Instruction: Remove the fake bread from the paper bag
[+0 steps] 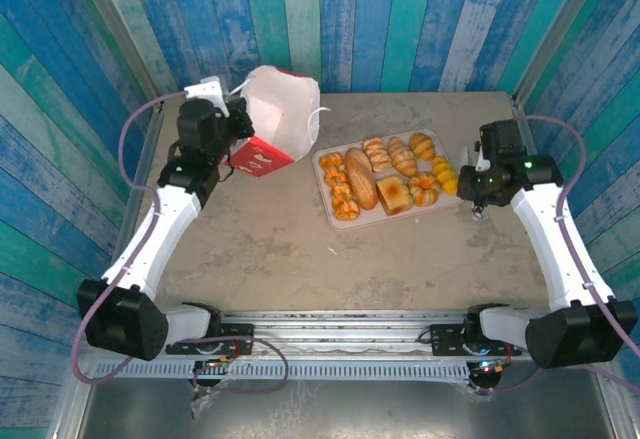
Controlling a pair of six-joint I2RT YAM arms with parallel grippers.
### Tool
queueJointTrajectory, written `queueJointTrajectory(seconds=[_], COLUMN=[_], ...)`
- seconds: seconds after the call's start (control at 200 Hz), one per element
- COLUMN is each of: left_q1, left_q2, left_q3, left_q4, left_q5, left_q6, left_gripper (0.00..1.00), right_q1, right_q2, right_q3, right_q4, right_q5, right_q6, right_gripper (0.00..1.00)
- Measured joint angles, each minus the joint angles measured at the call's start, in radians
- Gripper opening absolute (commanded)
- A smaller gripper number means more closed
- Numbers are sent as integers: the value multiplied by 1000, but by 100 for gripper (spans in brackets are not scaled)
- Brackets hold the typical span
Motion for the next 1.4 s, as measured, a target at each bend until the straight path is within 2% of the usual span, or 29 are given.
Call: queueJointTrajectory(seconds=[0.19,0.481,0.686,0.816,0.917,1.077,1.122,1.142,1.177,1.403], left_q1=[68,93,104,105,108,114,115,115,115,116], left_q2=[61,132,155,155,155,155,154,154,154,148], left_q3=[-51,-50,-21,2,16,34,37,39,41,43], left_q4=[32,32,6,-18,-27,-45,-50,-53,-56,-75], left_q5=[121,158,151,136,127,117,116,115,114,111], left_q6=[-150,-239,-240,-223,-215,-202,-199,-202,-202,-189], left_gripper=[0,4,21,40,49,82,92,100,94,94], right_q1=[2,26,48,57,62,70,72,71,72,76], right_q2=[-15,-26,-27,-27,-27,-27,-27,-27,-27,-40], right_q3=[-4,-32,-58,-67,-67,-67,-67,-67,-68,-98], right_q4=[-2,-8,-10,-11,-11,-10,-10,-10,-10,-9], right_q5=[-15,-27,-27,-26,-26,-24,-23,-23,-23,13], right_q6=[12,32,43,49,54,60,61,63,64,84], right_gripper=[32,32,32,32,32,32,32,32,32,32])
